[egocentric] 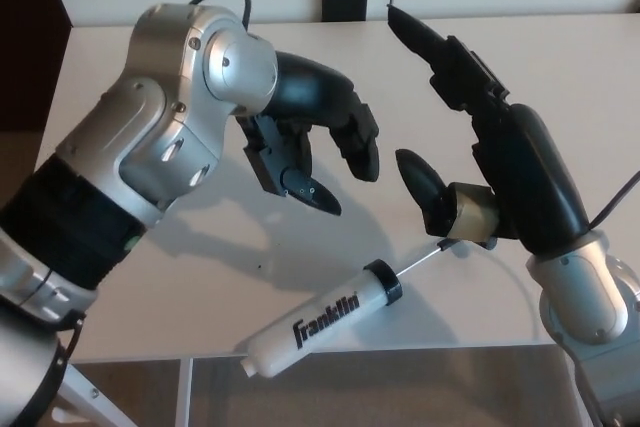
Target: The robot walks towards a desk on which an air pump is kept in the middle. It lifts it up and holds it with its left hand and uses its right hand to compress it by pushing its handle inwards.
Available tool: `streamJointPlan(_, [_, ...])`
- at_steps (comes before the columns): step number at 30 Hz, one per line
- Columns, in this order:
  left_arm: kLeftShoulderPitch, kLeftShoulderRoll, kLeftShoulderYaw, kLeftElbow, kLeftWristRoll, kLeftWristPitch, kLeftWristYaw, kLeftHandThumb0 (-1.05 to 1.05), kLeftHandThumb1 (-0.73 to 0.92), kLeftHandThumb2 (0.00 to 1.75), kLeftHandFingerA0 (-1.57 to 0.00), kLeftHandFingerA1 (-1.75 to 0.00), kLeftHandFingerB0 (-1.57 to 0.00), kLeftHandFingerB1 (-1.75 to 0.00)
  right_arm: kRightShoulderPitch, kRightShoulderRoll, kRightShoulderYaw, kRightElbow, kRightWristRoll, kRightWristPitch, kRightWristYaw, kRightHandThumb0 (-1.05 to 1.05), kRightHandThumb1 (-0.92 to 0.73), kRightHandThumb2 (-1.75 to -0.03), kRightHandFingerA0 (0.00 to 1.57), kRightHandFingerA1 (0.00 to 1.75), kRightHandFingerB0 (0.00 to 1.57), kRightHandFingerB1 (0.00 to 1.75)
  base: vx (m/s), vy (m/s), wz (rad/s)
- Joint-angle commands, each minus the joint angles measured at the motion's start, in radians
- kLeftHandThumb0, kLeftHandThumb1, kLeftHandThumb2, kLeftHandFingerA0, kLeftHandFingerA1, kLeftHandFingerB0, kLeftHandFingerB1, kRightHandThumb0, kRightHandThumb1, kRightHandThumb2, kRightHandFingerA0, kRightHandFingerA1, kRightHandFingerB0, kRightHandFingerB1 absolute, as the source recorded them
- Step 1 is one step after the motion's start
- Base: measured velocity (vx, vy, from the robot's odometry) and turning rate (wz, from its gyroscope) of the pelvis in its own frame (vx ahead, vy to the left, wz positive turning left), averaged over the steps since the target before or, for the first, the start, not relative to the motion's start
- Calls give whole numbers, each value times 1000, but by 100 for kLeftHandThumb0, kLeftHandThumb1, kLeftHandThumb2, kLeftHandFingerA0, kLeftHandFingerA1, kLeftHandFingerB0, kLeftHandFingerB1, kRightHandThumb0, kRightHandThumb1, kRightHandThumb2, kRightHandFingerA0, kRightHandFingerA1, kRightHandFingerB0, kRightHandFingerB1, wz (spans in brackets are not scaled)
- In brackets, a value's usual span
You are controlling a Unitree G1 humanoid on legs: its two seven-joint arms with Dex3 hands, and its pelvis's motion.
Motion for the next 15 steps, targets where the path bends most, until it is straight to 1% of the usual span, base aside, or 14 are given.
streamJointPlan(1, [23, 20, 12, -13, 4, 2, 29, -56, 71, 60, -41, -40, -34, -32, -8, 2, -10, 5, 5, -11, -14, -79, -91, -81, 6, 26, 5, 24, 0, 0, 0])
streamJointPlan(2, [24, 29, 10, -15, 8, -28, 39, -52, 68, 61, -51, -46, -47, -37, -7, 1, -11, 2, 6, -10, -13, -85, -82, -92, 9, 27, 6, 23, 0, 0, 0])
streamJointPlan(4, [24, 40, 7, -17, 13, -67, 53, -52, 68, 61, -51, -46, -47, -37, -5, 1, -12, -1, 6, -9, -12, -85, -82, -92, 9, 27, 6, 23, 0, 0, 0])
streamJointPlan(5, [23, 57, 15, -12, -10, -111, 42, -26, 68, 60, -54, -46, -49, -42, 0, 0, -14, -7, 10, -10, -11, -76, -92, -78, 7, 25, 6, 24, 0, 0, 0])
streamJointPlan(7, [22, 75, 27, -4, -42, -158, 25, -26, 68, 60, -54, -46, -49, -42, 6, -1, -18, -14, 14, -11, -10, -76, -92, -78, 7, 25, 6, 24, 0, 0, 0])
streamJointPlan(8, [72, 90, 83, -23, -68, -167, 78, -10, 62, 79, -91, -95, -91, -98, 21, -12, -28, -31, 28, -17, -1, -85, -83, -116, 8, 27, 8, 22, 0, 0, 0])
streamJointPlan(9, [110, 99, 123, -38, -84, -168, 120, -10, 62, 79, -91, -95, -91, -98, 31, -21, -35, -42, 37, -21, 7, -85, -83, -116, 8, 27, 8, 22, 0, 0, 0])
streamJointPlan(10, [110, 99, 123, -38, -84, -168, 120, -10, 62, 79, -91, -95, -91, -98, 31, -21, -35, -42, 37, -21, 7, -85, -83, -116, 8, 27, 8, 22, 0, 0, 0])
streamJointPlan(11, [149, 120, 163, -60, -83, -157, 157, -17, 80, 64, -106, -108, -80, -59, 50, -34, -49, -66, 52, -24, 17, -79, -92, -75, 6, 24, 6, 23, 0, 0, 0])
streamJointPlan(12, [204, 150, 221, -99, -72, -129, 196, -34, 74, 63, -93, -61, -46, -37, 85, -58, -75, -112, 77, -25, 35, -88, -82, -116, 9, 26, 9, 22, 0, 0, 0])
streamJointPlan(14, [241, 163, 258, -125, -66, -108, 216, -34, 74, 63, -93, -61, -46, -37, 109, -74, -92, -144, 93, -22, 49, -88, -82, -116, 9, 26, 9, 22, 0, 0, 0])
streamJointPlan(15, [291, 191, 293, -179, -52, -112, 237, -72, 51, 81, -18, -44, -7, -35, 138, -90, -113, -177, 110, -33, 55, -89, -79, -91, 9, 26, 7, 22, 0, 0, 0])
